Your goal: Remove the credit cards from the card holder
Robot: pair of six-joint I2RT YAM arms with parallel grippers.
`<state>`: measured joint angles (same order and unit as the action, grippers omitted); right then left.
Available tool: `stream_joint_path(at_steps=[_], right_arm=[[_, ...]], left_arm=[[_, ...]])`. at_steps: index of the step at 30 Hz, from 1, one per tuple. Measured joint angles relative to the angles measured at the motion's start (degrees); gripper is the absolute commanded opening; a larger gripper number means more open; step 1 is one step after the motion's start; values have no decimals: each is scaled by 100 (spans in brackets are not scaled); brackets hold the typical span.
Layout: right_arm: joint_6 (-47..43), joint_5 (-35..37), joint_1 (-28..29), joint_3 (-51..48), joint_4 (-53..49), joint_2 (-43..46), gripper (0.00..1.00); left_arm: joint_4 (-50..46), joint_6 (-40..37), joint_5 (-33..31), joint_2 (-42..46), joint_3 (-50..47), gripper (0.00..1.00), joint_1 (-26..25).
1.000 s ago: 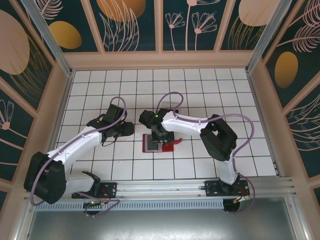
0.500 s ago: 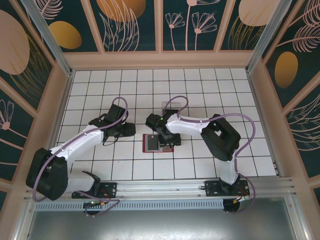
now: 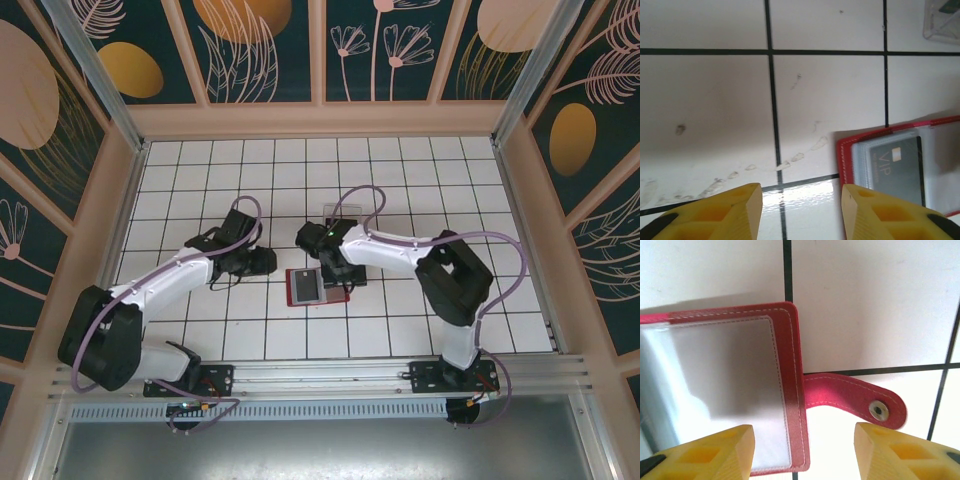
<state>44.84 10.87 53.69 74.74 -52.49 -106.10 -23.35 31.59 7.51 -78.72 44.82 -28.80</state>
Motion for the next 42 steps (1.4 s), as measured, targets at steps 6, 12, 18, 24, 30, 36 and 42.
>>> stream_joint_path(at_steps=[6,12,18,24,30,36,42], right_arm=[[-129,-424,-164,-105,411,542,53],[-192,-1447,-407,-704,1464,922,51],[-249,-2090,-592,-1038,2041,935,50],[-258,-2363,-658,-1045,2315,935,50],[-249,-2824,-743,-1316,2806,933,49],[-225,-3263,-774,-1506,3263,872,49],[-188,-3558,-787,-1563,3609,640,49]], left_arm=[[249,221,160,-284,4,43,-433],[466,463,280,-540,4,42,-721],[546,614,306,-684,2,42,-824],[673,697,400,-898,2,41,-964],[688,745,402,-1034,-7,39,-1023],[684,748,243,-1073,-37,39,-1021],[686,748,186,-1093,-98,39,-1023]])
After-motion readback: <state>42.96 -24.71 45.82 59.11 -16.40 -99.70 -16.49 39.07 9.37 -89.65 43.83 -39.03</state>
